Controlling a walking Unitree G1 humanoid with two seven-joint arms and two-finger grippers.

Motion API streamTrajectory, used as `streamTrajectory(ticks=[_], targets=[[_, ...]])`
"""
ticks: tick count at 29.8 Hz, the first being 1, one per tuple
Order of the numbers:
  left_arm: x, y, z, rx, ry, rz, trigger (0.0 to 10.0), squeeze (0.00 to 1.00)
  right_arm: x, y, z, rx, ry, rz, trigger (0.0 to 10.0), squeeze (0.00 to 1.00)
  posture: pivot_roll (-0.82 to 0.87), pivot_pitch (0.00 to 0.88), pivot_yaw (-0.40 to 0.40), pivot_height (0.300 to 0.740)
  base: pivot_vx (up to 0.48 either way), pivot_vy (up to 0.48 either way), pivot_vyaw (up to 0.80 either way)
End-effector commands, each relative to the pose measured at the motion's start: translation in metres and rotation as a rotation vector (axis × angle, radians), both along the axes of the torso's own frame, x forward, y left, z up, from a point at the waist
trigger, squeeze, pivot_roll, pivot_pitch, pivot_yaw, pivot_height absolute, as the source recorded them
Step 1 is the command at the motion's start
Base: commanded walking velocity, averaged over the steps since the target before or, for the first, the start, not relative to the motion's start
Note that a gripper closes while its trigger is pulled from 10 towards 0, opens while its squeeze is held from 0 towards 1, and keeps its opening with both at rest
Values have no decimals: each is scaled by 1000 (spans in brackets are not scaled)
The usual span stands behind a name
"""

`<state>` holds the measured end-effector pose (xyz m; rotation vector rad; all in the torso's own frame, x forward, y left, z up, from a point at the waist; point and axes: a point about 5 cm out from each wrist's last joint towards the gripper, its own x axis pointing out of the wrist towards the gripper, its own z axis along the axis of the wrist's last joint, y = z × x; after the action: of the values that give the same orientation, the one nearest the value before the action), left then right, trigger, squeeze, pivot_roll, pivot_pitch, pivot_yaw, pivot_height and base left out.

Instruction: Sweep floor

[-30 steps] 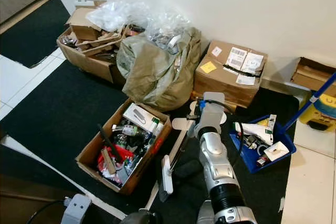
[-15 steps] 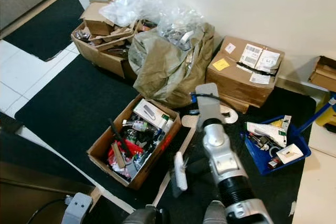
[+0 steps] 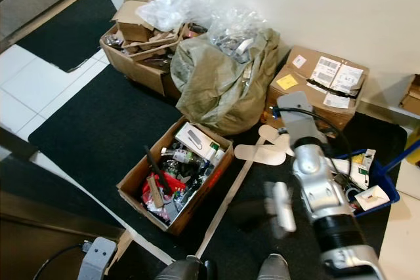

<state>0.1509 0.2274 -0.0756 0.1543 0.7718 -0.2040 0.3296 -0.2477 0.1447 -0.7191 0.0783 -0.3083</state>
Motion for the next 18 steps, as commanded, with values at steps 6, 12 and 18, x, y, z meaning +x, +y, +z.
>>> streamTrajectory(ticks=[6,12,18], targets=[[-12,0,-6,-7,46,15,10000,0,-21,-58,0,-245,113,-230,10000,0,-25,292,77,740,0,0,0],[-9,0,-5,-13,42,25,10000,0,-17,-49,4,-117,56,-187,10000,0,-38,312,79,740,0,0,0],[-12,-6,-9,-18,70,17,10000,0,-9,-28,6,305,-54,-100,10000,0,-49,296,77,740,0,0,0]])
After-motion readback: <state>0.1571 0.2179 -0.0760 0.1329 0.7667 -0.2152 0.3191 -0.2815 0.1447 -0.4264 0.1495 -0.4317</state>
